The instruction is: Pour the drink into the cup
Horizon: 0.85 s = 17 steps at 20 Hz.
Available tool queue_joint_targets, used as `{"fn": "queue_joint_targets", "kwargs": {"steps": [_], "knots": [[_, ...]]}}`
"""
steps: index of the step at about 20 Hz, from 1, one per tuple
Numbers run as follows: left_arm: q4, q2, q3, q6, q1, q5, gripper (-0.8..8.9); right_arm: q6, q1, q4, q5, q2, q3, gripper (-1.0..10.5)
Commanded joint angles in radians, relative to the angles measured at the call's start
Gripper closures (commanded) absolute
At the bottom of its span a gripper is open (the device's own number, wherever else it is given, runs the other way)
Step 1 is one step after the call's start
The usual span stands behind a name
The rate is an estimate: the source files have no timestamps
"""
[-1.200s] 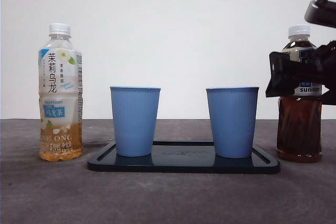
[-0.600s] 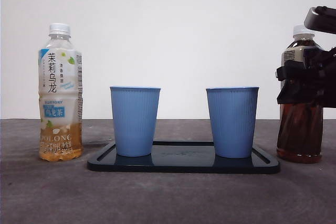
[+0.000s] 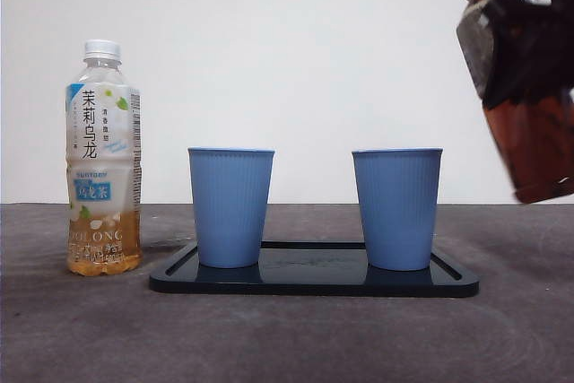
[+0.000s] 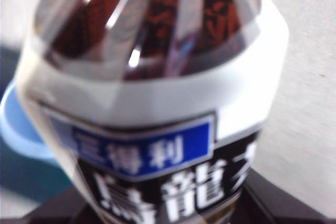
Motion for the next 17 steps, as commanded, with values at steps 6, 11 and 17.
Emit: {"fn": "queue_joint_targets", "kwargs": {"steps": [6, 11, 17], "knots": [[0.012, 0.006, 0.018, 0.016, -0.003, 0.001, 2.87, -0.21, 0.108, -0.422, 0.306, 0.084, 0.298, 7.5], [0.011, 0.006, 0.018, 0.016, -0.003, 0.001, 2.87, -0.276, 0.198, -0.55, 0.547, 0.231, 0.392, 7.5], [0.011, 0.006, 0.018, 0.016, -0.003, 0.001, 2.87, -0.377, 0.272, -0.588, 0.817, 0.38, 0.399, 7.5]]}}
